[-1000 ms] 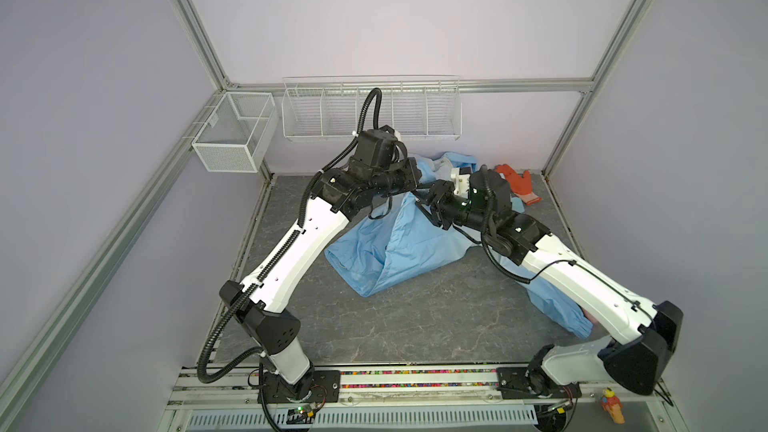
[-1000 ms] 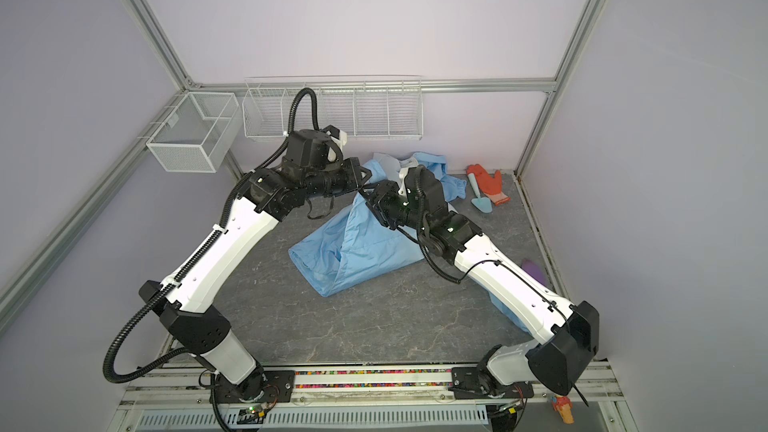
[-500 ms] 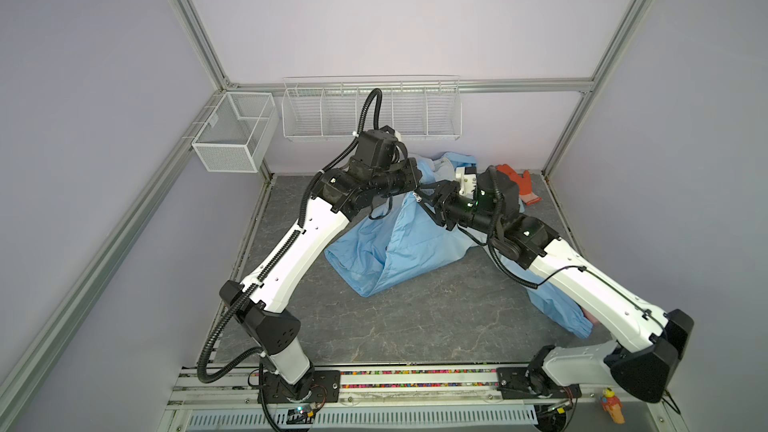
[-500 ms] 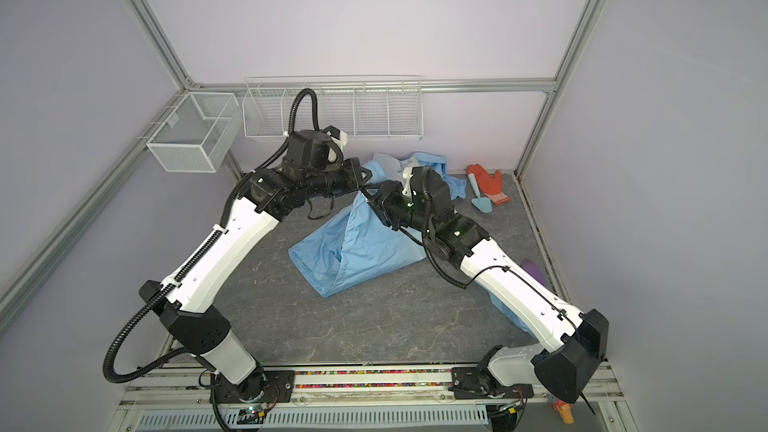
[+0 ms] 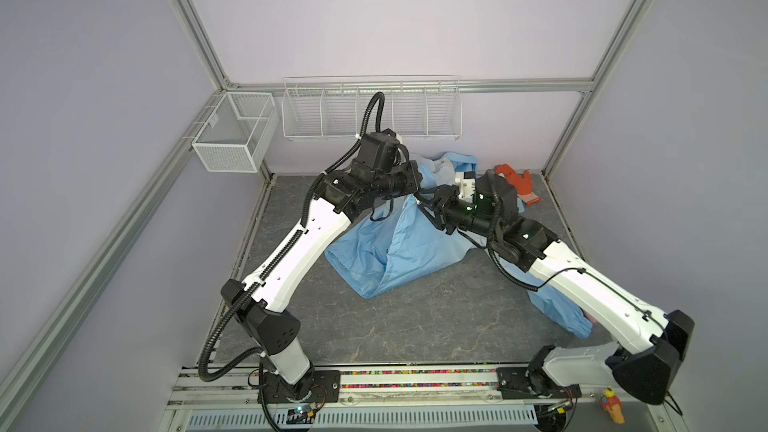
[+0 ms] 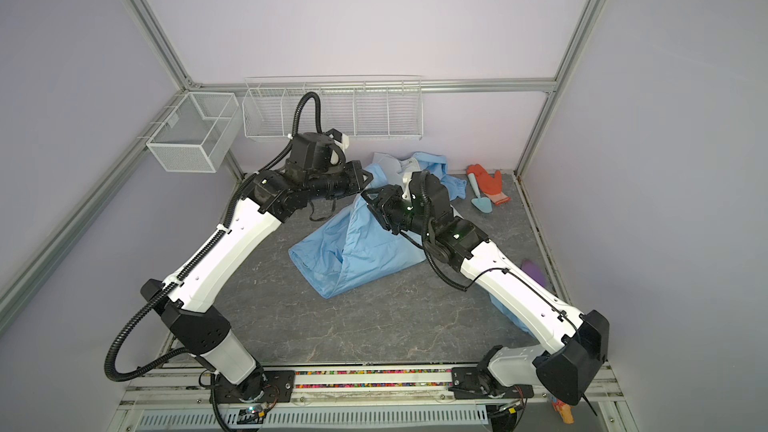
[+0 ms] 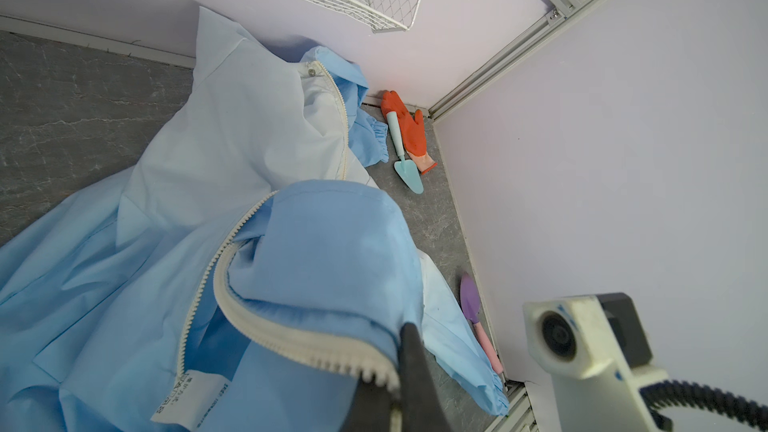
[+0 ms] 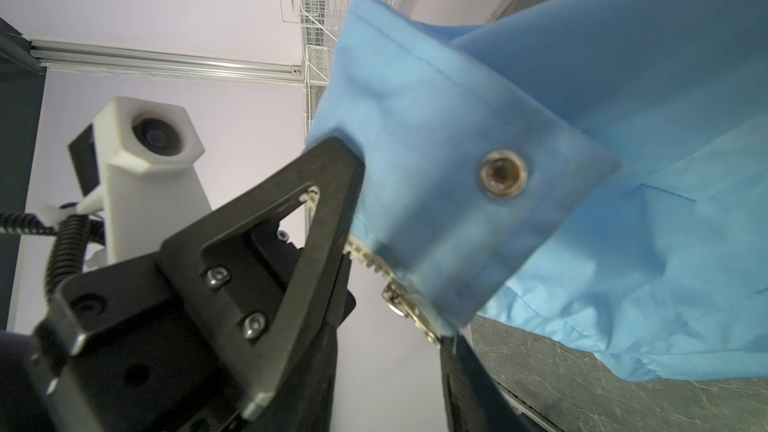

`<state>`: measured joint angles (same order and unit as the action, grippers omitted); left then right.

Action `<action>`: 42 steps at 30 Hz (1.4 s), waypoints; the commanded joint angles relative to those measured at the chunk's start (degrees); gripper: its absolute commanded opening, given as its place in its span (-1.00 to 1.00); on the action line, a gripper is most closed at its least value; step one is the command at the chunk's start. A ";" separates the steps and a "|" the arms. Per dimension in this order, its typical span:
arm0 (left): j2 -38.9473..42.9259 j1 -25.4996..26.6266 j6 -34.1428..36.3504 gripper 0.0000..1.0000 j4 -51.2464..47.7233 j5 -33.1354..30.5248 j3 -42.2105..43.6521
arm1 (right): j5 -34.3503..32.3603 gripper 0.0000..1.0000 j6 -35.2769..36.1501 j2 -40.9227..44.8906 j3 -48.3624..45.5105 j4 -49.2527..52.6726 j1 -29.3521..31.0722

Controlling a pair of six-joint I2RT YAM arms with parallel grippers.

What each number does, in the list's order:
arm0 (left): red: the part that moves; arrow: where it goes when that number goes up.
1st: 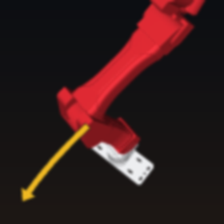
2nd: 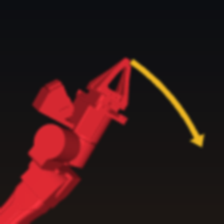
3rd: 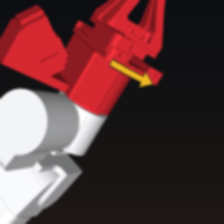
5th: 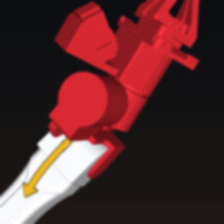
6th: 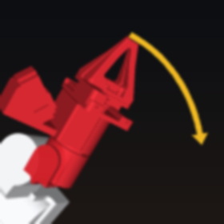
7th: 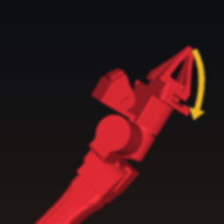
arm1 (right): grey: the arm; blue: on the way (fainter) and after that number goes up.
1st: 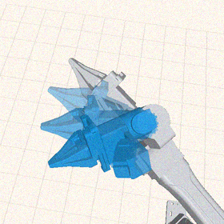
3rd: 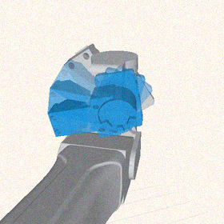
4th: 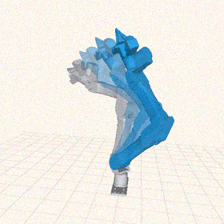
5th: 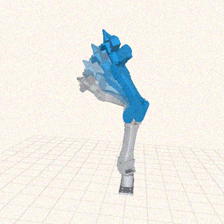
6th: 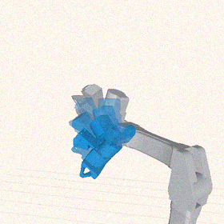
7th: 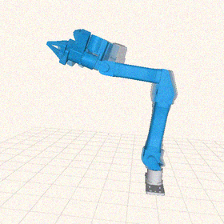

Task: Zip up the jacket

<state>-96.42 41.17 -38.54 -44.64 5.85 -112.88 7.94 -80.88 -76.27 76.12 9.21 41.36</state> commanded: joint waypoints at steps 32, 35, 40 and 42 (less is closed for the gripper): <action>2.73 0.14 0.82 -1.00 2.19 -1.28 2.14 | -1.61 -0.27 -2.62 2.33 -1.37 1.51 0.39; 2.82 0.12 0.80 -1.00 2.19 -1.22 2.31 | -2.03 -0.27 -2.58 2.42 -1.41 1.25 0.42; 2.77 0.12 0.89 -1.00 1.87 -1.19 1.67 | -1.65 -0.15 -1.82 2.54 -2.33 1.43 0.30; 2.47 0.18 0.80 -1.00 1.20 -1.02 0.81 | -0.57 0.04 0.31 2.75 -3.14 1.12 -0.04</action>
<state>-95.64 41.21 -38.52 -43.46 5.58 -110.96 6.94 -80.93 -75.07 74.56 10.85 41.41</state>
